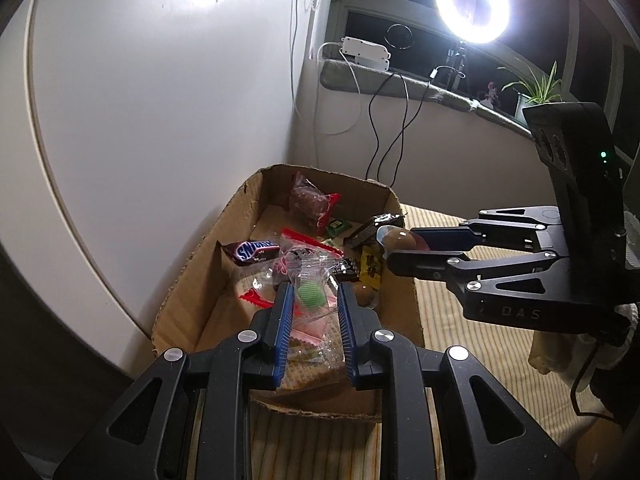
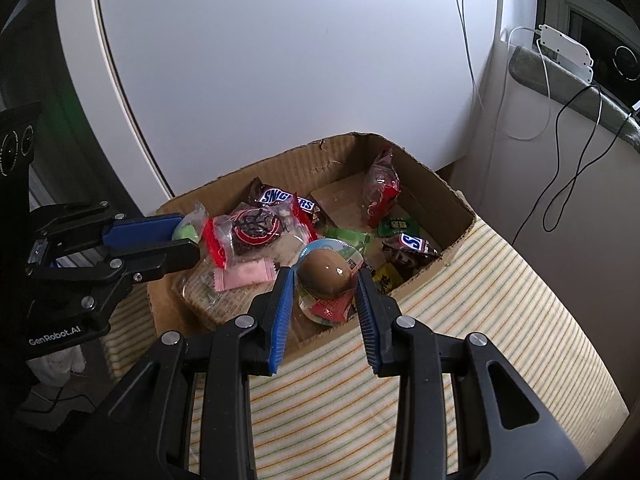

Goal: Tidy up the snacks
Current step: 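Carry the egg and green candy bag into the box and open both grippers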

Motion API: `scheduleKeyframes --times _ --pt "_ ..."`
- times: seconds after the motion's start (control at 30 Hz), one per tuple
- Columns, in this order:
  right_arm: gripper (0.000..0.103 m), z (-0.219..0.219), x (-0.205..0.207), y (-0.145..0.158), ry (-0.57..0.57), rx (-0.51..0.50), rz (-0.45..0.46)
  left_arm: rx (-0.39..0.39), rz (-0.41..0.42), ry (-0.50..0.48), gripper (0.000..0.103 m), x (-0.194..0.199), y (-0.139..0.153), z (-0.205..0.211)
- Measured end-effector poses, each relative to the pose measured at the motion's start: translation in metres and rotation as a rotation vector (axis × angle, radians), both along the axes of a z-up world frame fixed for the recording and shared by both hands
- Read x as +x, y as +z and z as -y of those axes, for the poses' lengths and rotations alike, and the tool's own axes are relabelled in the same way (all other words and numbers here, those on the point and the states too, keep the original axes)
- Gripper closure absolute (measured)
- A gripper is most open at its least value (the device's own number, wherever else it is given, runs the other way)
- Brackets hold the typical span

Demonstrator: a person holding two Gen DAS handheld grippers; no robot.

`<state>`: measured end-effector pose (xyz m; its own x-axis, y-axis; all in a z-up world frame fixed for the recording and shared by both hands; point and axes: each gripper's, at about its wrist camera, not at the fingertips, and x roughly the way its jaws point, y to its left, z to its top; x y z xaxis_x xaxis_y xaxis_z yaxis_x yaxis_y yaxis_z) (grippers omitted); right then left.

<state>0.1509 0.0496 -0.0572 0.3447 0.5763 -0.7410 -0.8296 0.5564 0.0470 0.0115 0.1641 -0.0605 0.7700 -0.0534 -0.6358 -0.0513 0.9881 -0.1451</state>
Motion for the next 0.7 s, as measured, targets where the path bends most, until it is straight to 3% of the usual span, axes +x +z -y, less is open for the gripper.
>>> scheduleKeyframes --times 0.7 --pt "0.065 -0.0099 0.0105 -0.0079 -0.003 -0.023 -0.006 0.011 -0.011 0.015 0.082 0.0062 -0.0032 -0.0035"
